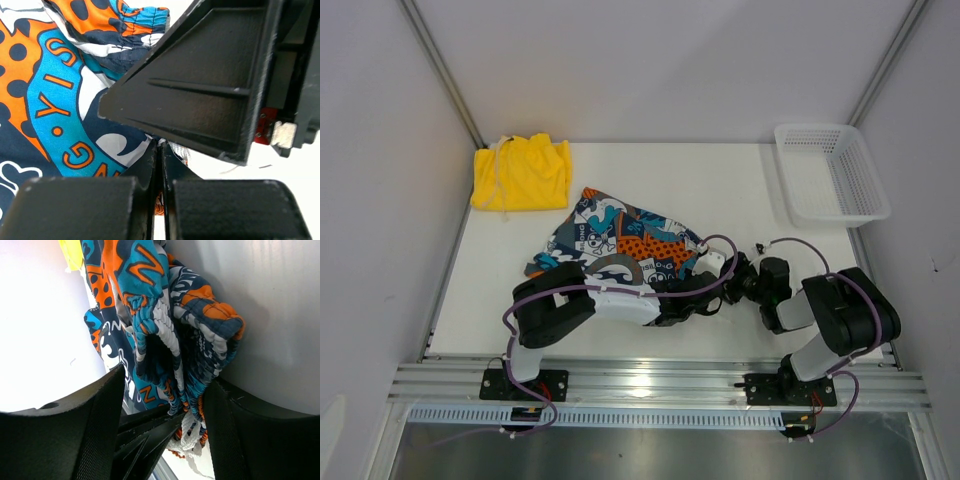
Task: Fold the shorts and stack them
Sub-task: Fold the shorts
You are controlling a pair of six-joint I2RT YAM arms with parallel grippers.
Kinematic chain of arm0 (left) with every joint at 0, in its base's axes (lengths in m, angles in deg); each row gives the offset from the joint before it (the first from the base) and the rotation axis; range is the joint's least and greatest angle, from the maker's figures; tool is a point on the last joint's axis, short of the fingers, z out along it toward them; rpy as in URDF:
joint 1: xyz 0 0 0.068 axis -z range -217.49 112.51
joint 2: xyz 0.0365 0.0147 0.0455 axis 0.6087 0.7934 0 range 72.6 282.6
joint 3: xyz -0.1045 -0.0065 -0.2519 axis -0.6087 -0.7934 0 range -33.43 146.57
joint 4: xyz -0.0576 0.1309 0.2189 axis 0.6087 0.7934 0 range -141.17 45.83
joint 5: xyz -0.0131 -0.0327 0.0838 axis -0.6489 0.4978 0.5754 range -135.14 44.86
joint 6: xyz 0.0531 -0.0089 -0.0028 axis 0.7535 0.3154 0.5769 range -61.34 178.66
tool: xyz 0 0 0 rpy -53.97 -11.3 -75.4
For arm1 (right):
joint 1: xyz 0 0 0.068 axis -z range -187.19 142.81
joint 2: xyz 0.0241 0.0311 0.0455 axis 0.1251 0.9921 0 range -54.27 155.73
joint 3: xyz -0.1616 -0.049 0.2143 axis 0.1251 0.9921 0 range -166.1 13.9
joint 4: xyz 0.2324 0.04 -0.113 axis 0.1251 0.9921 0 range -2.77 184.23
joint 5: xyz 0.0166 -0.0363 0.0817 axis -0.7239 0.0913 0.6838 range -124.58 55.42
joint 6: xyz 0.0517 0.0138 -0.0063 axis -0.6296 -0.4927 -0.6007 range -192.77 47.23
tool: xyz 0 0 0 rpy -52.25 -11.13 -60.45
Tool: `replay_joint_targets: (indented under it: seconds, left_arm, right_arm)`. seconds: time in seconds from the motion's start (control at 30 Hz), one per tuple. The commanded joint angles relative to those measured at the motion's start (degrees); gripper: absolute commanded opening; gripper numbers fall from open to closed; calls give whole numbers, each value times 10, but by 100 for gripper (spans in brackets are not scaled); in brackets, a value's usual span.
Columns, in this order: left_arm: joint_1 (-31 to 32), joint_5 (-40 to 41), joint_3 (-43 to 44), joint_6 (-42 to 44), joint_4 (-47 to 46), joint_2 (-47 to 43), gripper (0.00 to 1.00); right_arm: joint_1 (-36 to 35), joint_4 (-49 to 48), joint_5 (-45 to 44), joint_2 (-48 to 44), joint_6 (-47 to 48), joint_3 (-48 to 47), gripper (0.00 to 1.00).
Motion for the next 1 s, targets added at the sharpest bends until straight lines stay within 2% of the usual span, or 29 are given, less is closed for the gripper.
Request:
replay_joint_targets:
  seconds: [0.0, 0.3, 0.4, 0.57, 0.6, 0.67, 0.77, 0.8, 0.87, 0.9, 0.97]
  left_arm:
    - [3, -78, -28, -22, 76, 43, 0]
    - [4, -102, -42, -24, 60, 20, 0]
    - [4, -105, -47, -25, 57, 13, 0]
    - [4, -107, -50, -25, 56, 10, 0]
    - [4, -110, -51, -25, 53, 9, 3]
    - [4, -114, -54, -26, 56, 0, 7]
    - [5, -128, -65, -20, 59, -39, 23]
    - [5, -136, -72, -18, 58, -67, 33]
    - [5, -141, -88, -14, 60, -102, 46]
    - [4, -147, -92, -9, 65, -136, 49]
    - [2, -145, -98, -6, 76, -167, 53]
  right_arm:
    - [-23, 32, -47, 36, 5, 25, 63]
    - [-33, -59, -54, 106, -21, 18, 59]
    - [-34, -72, -55, 124, -23, 11, 52]
    - [-34, -68, -60, 128, -20, 8, 36]
    - [-34, -67, -62, 128, -18, 8, 29]
    - [-33, -60, -64, 123, -15, 5, 23]
    - [-30, -31, -65, 109, 0, -2, 16]
    - [-29, 6, -63, 103, 8, -16, 9]
    - [-23, 56, -62, 89, 28, -34, 5]
    - [-22, 104, -64, 70, 48, -50, 0]
    - [-18, 163, -70, 49, 71, -68, 0]
